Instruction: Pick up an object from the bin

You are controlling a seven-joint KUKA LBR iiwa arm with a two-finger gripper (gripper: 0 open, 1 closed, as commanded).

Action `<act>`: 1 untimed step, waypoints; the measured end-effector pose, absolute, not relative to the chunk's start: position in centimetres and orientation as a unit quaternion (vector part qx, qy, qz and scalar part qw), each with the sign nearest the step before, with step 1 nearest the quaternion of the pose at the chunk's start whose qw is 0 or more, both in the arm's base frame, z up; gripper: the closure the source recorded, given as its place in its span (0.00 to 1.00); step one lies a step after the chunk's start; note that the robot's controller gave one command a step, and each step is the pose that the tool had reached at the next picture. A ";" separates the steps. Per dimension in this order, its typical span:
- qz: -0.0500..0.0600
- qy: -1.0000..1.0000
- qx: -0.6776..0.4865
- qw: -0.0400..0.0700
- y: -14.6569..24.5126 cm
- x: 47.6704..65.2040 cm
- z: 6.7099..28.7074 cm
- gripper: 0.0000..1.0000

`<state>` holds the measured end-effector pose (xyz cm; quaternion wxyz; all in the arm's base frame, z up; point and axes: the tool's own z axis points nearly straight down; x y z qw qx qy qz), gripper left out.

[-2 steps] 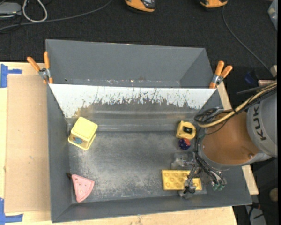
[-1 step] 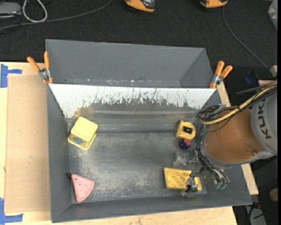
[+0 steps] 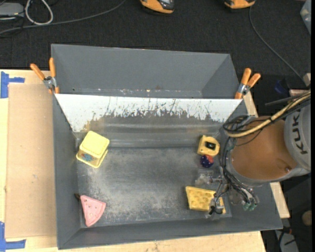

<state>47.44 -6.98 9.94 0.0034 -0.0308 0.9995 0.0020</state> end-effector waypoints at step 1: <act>0.003 1.000 -0.031 0.000 -6.9 47.3 14.4 1.00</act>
Offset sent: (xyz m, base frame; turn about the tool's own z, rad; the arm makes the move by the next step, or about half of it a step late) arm -0.0024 0.0009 0.0729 -0.0007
